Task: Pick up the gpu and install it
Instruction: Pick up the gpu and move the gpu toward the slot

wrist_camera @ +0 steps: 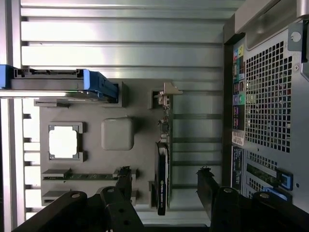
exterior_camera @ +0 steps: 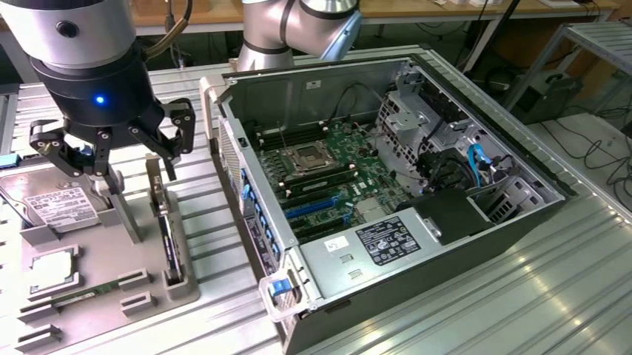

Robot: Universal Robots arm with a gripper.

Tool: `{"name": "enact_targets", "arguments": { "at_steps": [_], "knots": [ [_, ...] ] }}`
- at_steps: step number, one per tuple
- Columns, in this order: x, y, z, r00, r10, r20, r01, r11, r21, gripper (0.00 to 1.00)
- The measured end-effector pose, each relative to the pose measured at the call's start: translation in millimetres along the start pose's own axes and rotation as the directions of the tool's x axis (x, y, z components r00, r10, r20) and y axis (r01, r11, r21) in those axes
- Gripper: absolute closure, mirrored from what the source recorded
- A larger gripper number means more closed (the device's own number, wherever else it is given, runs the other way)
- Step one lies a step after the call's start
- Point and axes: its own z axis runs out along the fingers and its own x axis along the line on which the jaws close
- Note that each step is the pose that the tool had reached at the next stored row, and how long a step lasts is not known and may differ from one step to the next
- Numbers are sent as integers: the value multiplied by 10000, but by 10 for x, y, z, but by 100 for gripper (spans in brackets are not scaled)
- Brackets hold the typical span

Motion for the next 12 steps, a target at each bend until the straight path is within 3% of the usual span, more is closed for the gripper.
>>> {"name": "enact_targets", "arguments": {
  "at_steps": [12],
  "knots": [
    [2,-12,73,10000,-21,-12,21,10000,-1,34]
  ]
}}
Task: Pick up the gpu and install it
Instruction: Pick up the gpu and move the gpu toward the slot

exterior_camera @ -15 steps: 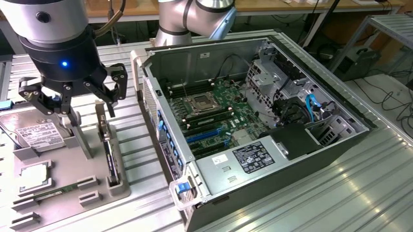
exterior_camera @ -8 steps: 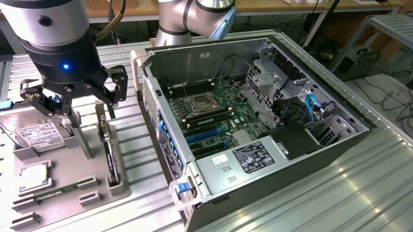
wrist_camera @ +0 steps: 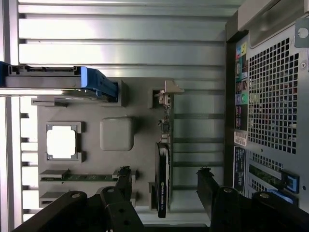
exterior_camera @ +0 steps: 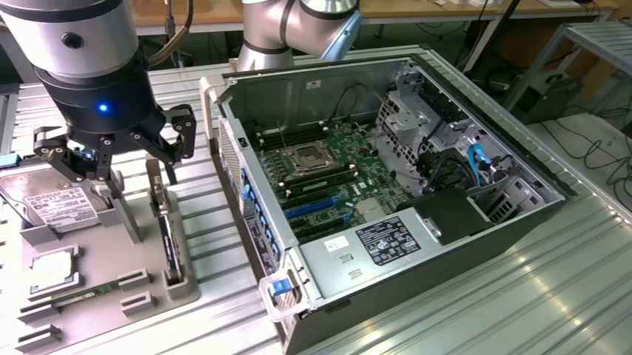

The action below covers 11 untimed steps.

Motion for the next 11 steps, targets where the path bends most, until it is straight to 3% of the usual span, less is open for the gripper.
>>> {"name": "enact_targets", "arguments": {
  "at_steps": [11],
  "knots": [
    [1,-5,62,10000,-28,-5,28,10000,0,34]
  ]
}}
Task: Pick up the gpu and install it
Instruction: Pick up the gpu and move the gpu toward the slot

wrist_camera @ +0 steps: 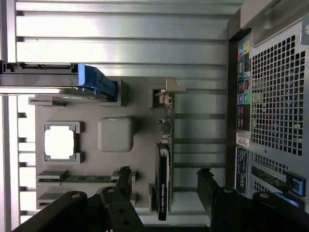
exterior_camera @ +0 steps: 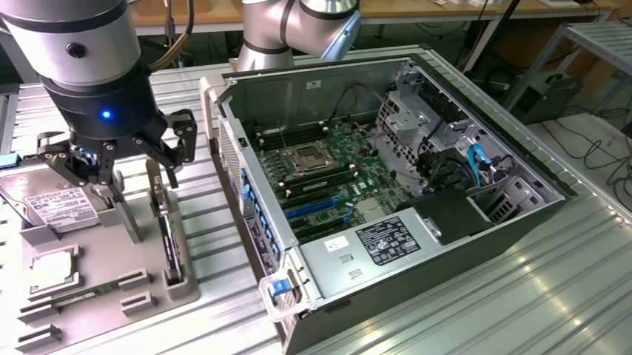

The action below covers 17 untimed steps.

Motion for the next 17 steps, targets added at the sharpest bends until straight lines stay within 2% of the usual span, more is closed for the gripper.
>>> {"name": "enact_targets", "arguments": {
  "at_steps": [17],
  "knots": [
    [3,-12,110,10000,-29,-17,29,10000,-1,34]
  ]
}}
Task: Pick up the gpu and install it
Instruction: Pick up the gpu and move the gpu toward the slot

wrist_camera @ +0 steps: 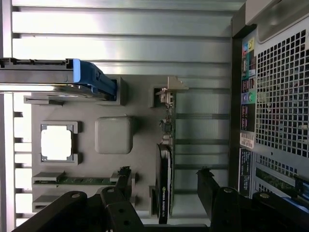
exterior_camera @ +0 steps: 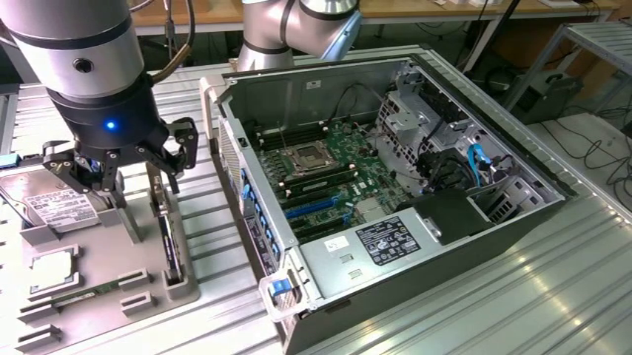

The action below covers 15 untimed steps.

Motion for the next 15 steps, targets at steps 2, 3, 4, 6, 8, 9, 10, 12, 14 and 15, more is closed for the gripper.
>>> {"name": "enact_targets", "arguments": {
  "at_steps": [2,3,4,6,8,9,10,12,14,15],
  "knots": [
    [0,-1,15,10000,-3,-3,3,10000,0,34],
    [0,-1,22,10000,-3,-7,3,10000,1,34],
    [0,-2,29,10000,-4,-9,4,10000,1,34],
    [1,-3,42,10000,-7,-10,7,10000,0,34],
    [1,-4,55,10000,-10,-13,10,10000,0,34],
    [1,-5,61,10000,-11,-13,11,10000,0,34],
    [1,-6,68,10000,-12,-14,12,10000,0,34],
    [2,-9,88,10000,-16,-21,16,10000,0,34],
    [2,-11,102,10000,-19,-23,19,10000,0,34],
    [2,-12,109,10000,-20,-25,20,10000,-1,34]
  ]
}}
